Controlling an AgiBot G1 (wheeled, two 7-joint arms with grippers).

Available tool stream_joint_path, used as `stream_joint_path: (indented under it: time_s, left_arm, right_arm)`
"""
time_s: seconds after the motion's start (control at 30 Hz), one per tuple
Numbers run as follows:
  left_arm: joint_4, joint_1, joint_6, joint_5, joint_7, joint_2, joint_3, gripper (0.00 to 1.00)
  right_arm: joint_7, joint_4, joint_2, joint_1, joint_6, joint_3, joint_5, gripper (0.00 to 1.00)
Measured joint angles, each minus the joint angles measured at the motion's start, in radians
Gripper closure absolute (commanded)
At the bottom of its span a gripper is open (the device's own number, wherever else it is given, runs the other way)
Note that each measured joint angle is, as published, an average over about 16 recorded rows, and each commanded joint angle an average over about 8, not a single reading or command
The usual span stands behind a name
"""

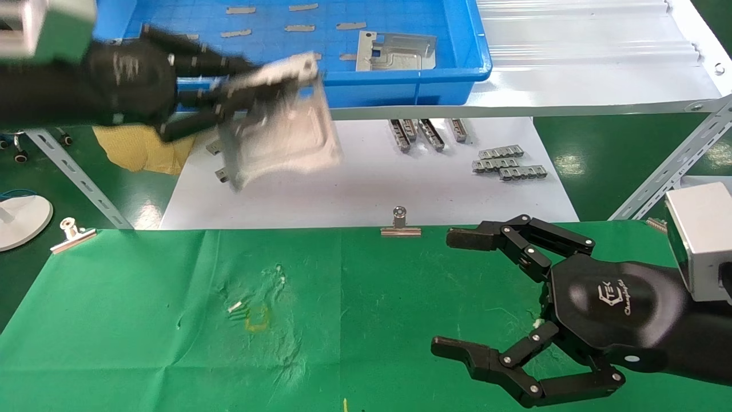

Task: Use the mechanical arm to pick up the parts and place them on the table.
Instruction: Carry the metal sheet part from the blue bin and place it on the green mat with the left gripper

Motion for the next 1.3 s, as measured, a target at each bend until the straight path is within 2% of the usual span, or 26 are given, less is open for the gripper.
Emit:
stream_joint_path:
  time_s: [0.27, 0.57, 0.6, 0.8, 0.83, 0.87, 1.1, 1.3]
  left_arm:
    - [-0.075, 0.133, -0.015, 0.016, 0.134, -0.047, 0.116, 1.00]
    - [0.016, 0.212, -0.083, 0.078, 0.292, -0.004, 0.195, 0.98]
    - [0.031, 0.215, -0.090, 0.084, 0.307, 0.002, 0.198, 0.91]
    - [0.107, 0.225, -0.119, 0.104, 0.372, 0.033, 0.210, 0.16]
    - [0.117, 0.225, -0.122, 0.105, 0.380, 0.037, 0.211, 0.05]
    - [0.126, 0.225, -0.123, 0.106, 0.387, 0.039, 0.211, 0.00]
    - [0.175, 0.216, -0.111, 0.100, 0.425, 0.048, 0.207, 0.00]
    - [0.219, 0.210, -0.065, 0.072, 0.401, 0.041, 0.189, 0.00]
  right_arm:
    - [0.000, 0.000, 0.000, 0.000, 0.000, 0.000, 0.000, 0.00]
    - [0.000, 0.000, 0.000, 0.000, 0.000, 0.000, 0.000, 0.00]
    - [0.000, 0.000, 0.000, 0.000, 0.000, 0.000, 0.000, 0.00]
    - [0.000, 0.000, 0.000, 0.000, 0.000, 0.000, 0.000, 0.00]
    - [0.000, 0.000, 0.000, 0.000, 0.000, 0.000, 0.000, 0.00]
    - [0.000, 0.000, 0.000, 0.000, 0.000, 0.000, 0.000, 0.00]
    - [0.000, 0.000, 0.000, 0.000, 0.000, 0.000, 0.000, 0.00]
    - [0.000, 0.000, 0.000, 0.000, 0.000, 0.000, 0.000, 0.00]
